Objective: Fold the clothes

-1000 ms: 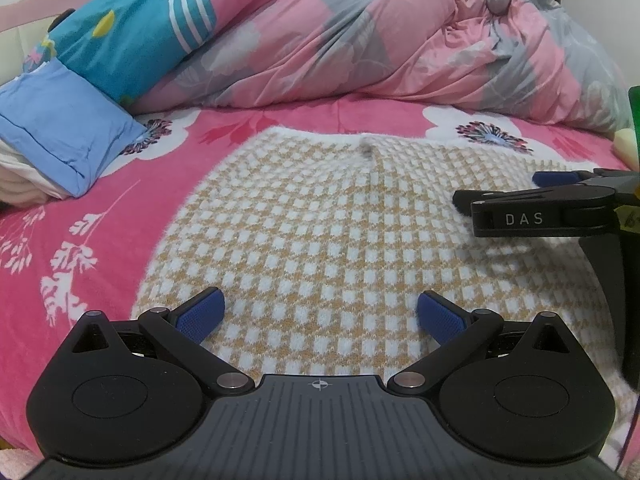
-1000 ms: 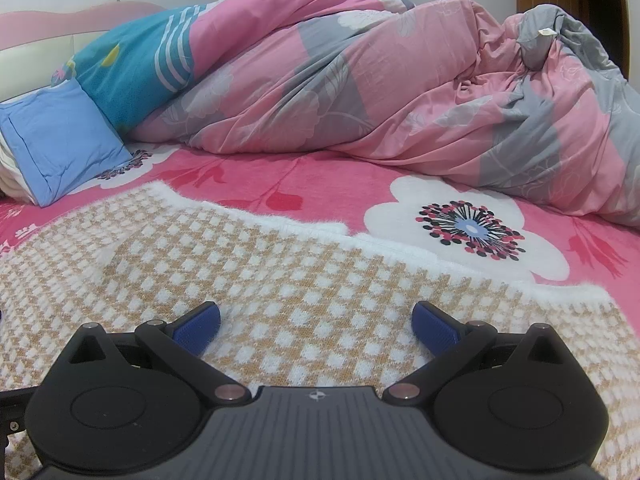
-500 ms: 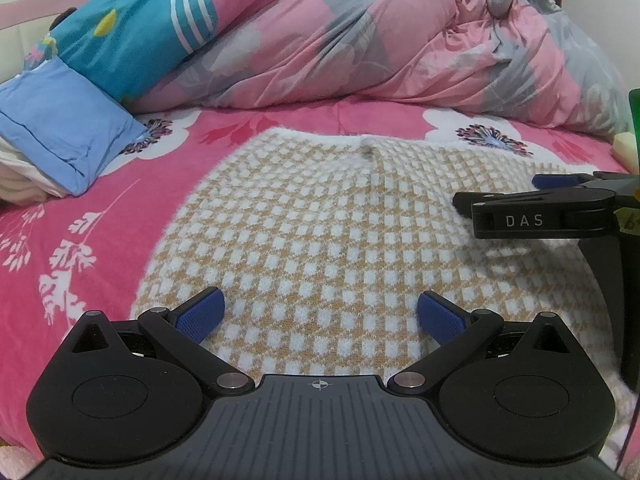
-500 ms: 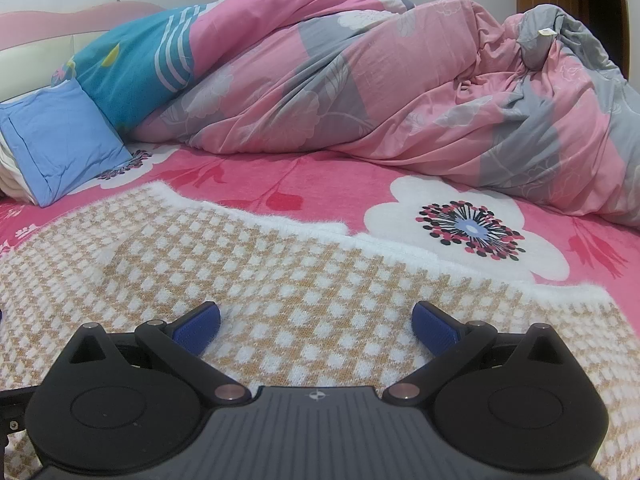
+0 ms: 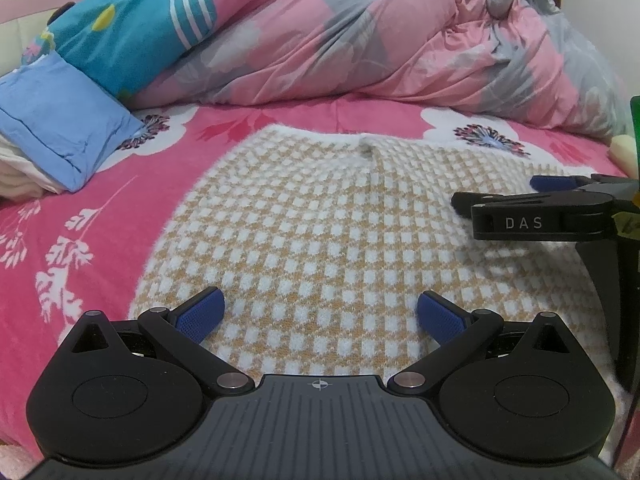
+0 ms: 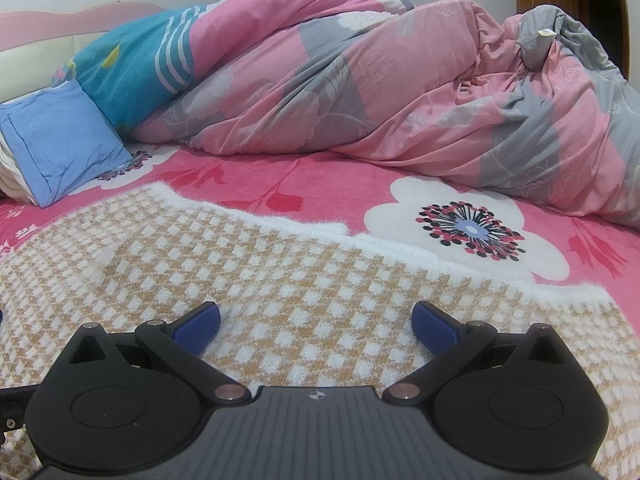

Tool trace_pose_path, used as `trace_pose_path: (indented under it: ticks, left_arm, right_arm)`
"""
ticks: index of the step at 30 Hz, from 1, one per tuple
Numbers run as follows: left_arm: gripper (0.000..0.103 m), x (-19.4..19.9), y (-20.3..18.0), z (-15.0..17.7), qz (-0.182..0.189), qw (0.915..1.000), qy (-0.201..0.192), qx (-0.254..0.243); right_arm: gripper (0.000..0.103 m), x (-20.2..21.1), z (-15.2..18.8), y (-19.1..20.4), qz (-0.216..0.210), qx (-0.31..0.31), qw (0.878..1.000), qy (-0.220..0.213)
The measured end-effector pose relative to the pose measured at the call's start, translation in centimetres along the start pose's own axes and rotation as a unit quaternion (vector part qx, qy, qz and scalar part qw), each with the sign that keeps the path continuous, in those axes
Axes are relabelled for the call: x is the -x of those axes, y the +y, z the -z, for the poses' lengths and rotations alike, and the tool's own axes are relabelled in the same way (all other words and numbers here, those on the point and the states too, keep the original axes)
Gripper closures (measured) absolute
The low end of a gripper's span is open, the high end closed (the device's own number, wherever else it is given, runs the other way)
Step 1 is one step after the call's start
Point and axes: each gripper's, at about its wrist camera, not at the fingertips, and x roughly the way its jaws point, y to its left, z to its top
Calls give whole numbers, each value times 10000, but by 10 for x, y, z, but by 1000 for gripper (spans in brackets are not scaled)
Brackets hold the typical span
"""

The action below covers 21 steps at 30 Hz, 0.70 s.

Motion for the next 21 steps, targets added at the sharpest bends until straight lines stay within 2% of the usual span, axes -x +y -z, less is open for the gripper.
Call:
trace_pose_path:
  ticks: [7,12,15,21]
  left_arm:
    - [0,4,5,2,149,9998,-87,135]
    - [0,36,25,20,676,9941,-505,683]
    - [0,56,35,36,962,9897,-637,848]
    - [0,73,42,67,1026,9894,-175,1016]
  right_arm:
    - [0,0,-1,3,31,38,10000,10]
    - [0,1,0,-9,-203,-232,9995,-32]
    - [0,1,0,-5,-132,-145,9998,-25]
    - [0,1,1,-4,-111,-126,9999,-27]
